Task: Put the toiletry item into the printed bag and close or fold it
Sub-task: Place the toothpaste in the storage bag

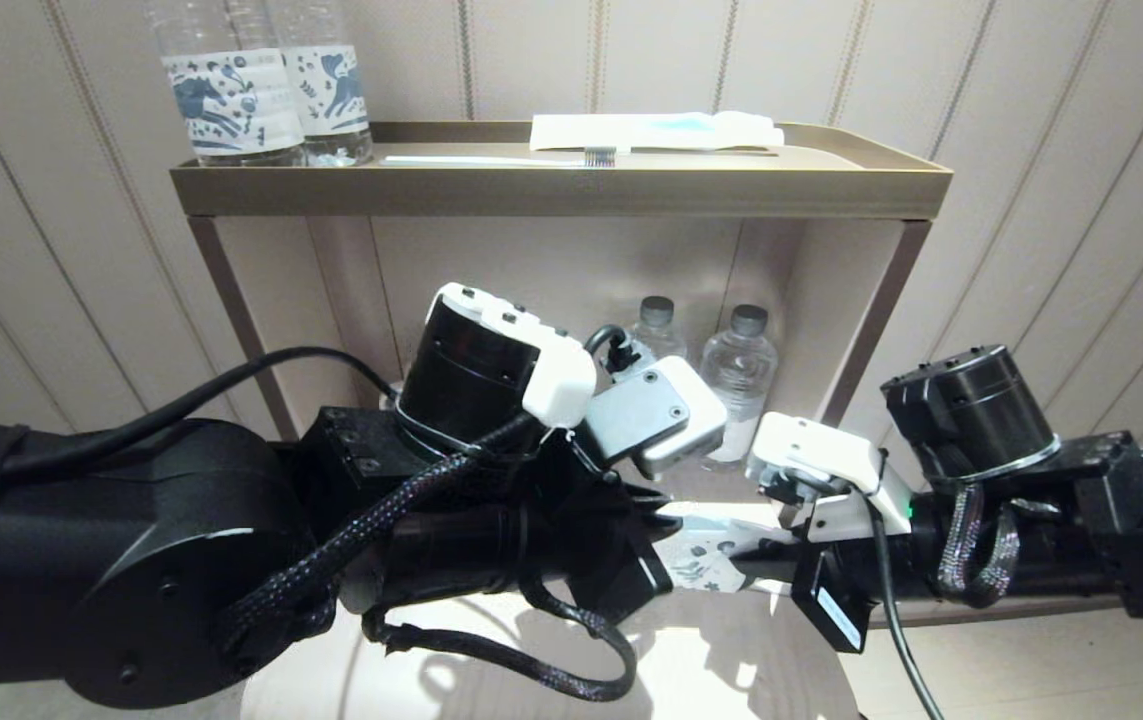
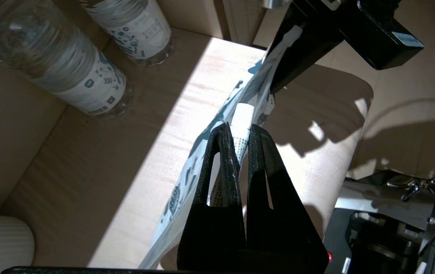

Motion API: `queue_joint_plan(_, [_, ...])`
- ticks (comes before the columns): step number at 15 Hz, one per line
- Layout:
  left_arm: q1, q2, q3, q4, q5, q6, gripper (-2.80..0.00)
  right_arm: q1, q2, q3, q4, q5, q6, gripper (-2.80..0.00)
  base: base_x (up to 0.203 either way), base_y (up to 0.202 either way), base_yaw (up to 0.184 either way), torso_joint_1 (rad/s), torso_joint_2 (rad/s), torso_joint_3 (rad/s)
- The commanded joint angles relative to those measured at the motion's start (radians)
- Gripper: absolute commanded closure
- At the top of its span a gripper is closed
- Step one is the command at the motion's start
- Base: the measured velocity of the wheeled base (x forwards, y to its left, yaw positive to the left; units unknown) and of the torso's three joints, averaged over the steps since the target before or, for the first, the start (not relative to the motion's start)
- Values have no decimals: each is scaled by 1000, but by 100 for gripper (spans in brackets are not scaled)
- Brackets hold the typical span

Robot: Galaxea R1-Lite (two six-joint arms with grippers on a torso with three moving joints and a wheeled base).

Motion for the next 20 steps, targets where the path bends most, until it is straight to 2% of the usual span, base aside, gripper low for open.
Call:
queue_joint_plan(1, [-11, 21, 3, -1, -1, 1, 0, 1, 1, -2, -2, 2, -3, 0, 0, 0, 0, 0, 0, 0])
queue_joint_plan(5, [-12, 51, 3, -2, -3, -1, 0, 1, 2, -2, 0, 2, -3, 0, 0, 0, 0, 0, 0, 0])
queue_joint_plan(8, [-12, 68, 8, -51, -2, 2, 0, 1, 2, -3, -2, 10, -3, 0, 0, 0, 0, 0, 0, 0])
queue_joint_plan(11, [-11, 26, 5, -58, -1, 4, 0, 1, 1, -2, -2, 10, -3, 0, 0, 0, 0, 0, 0, 0])
queue_joint_plan(13, [-10, -14, 6, -52, 1, 47, 0, 2, -1, 0, 0, 10, -3, 0, 0, 0, 0, 0, 0, 0])
queue_joint_plan(16, [-11, -5, 4, -51, 0, 59, 0, 2, -1, 0, 0, 11, -3, 0, 0, 0, 0, 0, 0, 0])
queue_joint_plan(20, [-15, 44, 26, -56, -2, 144, 0, 2, 2, -2, 0, 11, -3, 0, 0, 0, 0, 0, 0, 0])
